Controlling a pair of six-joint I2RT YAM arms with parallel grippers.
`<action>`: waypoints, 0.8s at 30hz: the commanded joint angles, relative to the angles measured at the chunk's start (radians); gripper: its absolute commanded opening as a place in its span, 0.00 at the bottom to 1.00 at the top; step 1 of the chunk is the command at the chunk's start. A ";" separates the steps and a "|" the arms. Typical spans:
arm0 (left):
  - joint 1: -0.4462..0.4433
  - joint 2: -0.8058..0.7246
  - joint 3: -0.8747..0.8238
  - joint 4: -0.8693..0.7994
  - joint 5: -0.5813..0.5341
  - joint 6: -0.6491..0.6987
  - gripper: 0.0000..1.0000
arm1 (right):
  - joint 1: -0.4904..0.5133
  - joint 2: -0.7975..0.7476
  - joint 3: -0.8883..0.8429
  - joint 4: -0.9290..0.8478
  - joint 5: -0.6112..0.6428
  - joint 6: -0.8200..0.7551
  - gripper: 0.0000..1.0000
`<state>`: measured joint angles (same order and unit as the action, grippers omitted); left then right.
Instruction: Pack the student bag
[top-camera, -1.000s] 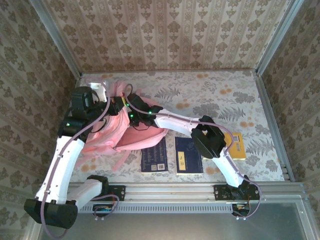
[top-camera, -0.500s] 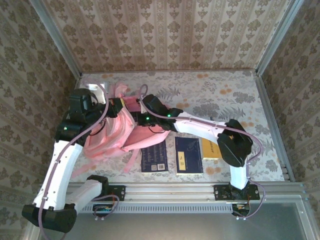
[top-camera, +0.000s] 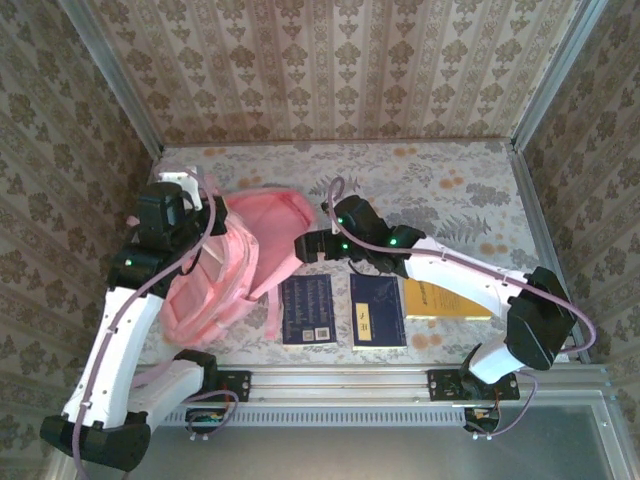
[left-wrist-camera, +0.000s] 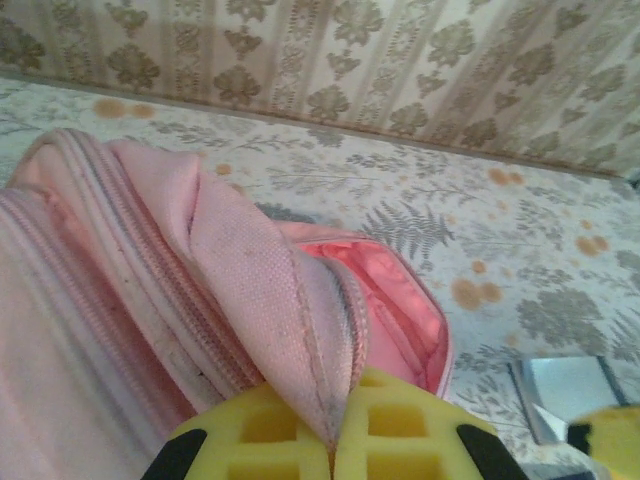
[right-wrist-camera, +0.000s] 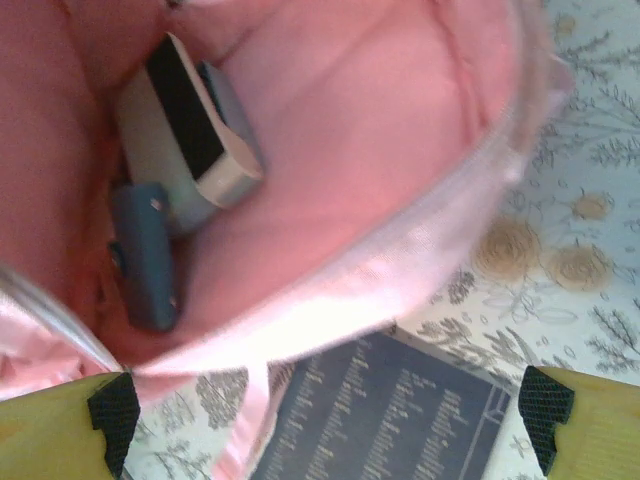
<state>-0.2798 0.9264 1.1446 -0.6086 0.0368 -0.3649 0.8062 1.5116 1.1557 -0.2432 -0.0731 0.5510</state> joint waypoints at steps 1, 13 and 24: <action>-0.002 0.022 0.074 0.040 -0.040 0.052 0.00 | 0.016 -0.005 -0.034 -0.067 0.051 -0.033 0.98; -0.040 0.226 0.263 0.049 0.337 0.082 0.00 | 0.170 0.382 0.298 -0.063 0.091 0.023 0.80; -0.085 0.380 0.416 0.015 0.387 0.121 0.00 | 0.295 0.475 0.327 0.157 0.096 0.118 0.76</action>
<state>-0.3485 1.2926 1.4612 -0.7315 0.3382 -0.2901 1.0534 1.9591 1.4479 -0.1795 0.0093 0.6594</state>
